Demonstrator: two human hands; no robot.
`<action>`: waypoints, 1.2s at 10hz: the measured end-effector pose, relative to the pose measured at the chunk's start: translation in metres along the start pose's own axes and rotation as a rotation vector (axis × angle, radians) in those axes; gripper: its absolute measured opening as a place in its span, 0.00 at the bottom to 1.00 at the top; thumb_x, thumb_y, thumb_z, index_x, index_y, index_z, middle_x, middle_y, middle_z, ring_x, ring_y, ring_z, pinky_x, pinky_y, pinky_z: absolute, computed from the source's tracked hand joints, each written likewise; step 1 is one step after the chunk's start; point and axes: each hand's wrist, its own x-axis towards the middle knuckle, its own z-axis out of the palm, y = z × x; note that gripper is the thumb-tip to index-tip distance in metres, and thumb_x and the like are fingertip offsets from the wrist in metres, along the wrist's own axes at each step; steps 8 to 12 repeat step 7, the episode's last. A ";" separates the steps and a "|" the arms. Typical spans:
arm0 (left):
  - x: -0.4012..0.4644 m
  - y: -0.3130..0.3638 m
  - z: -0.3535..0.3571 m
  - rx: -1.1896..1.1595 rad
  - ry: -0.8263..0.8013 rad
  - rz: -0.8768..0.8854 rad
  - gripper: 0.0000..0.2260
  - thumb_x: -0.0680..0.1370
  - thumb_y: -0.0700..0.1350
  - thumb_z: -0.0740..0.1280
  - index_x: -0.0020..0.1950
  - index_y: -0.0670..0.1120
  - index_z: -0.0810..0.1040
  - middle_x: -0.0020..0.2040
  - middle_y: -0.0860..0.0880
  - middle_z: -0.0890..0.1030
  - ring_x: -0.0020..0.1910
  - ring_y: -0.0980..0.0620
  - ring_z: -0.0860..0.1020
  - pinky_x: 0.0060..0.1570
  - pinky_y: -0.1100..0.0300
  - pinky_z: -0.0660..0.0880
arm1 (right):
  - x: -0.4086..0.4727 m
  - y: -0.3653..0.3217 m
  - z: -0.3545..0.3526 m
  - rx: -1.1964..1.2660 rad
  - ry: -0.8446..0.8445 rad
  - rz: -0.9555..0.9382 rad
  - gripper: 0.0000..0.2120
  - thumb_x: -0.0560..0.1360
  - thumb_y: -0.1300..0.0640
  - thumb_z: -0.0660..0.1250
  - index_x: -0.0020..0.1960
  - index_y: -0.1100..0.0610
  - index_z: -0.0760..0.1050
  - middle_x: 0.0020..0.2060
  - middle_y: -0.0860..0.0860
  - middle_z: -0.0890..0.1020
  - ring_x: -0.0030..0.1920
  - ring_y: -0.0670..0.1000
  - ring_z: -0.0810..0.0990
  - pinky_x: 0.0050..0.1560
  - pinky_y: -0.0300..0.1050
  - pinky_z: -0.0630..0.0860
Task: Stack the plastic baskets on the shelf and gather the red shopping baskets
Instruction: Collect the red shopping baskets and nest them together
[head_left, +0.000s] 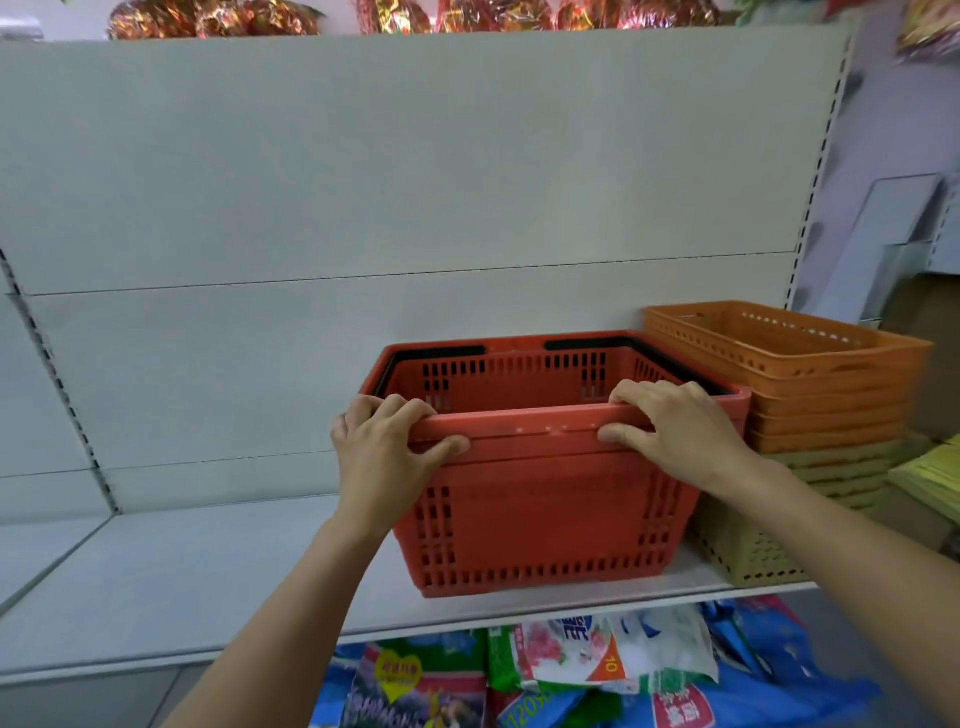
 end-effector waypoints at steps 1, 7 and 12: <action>-0.002 0.005 0.005 0.024 0.015 -0.005 0.23 0.65 0.70 0.61 0.46 0.55 0.80 0.45 0.58 0.79 0.54 0.49 0.70 0.57 0.45 0.64 | 0.003 0.009 0.002 0.043 -0.033 -0.017 0.16 0.73 0.40 0.64 0.53 0.50 0.73 0.45 0.44 0.79 0.49 0.52 0.78 0.55 0.50 0.67; -0.140 0.040 -0.012 -0.307 -0.239 -0.327 0.26 0.72 0.57 0.72 0.69 0.62 0.69 0.70 0.50 0.72 0.67 0.49 0.73 0.63 0.54 0.71 | -0.052 -0.019 -0.045 0.239 -0.298 0.060 0.32 0.75 0.41 0.62 0.76 0.44 0.54 0.77 0.47 0.55 0.77 0.50 0.52 0.74 0.56 0.53; -0.140 0.040 -0.012 -0.307 -0.239 -0.327 0.26 0.72 0.57 0.72 0.69 0.62 0.69 0.70 0.50 0.72 0.67 0.49 0.73 0.63 0.54 0.71 | -0.052 -0.019 -0.045 0.239 -0.298 0.060 0.32 0.75 0.41 0.62 0.76 0.44 0.54 0.77 0.47 0.55 0.77 0.50 0.52 0.74 0.56 0.53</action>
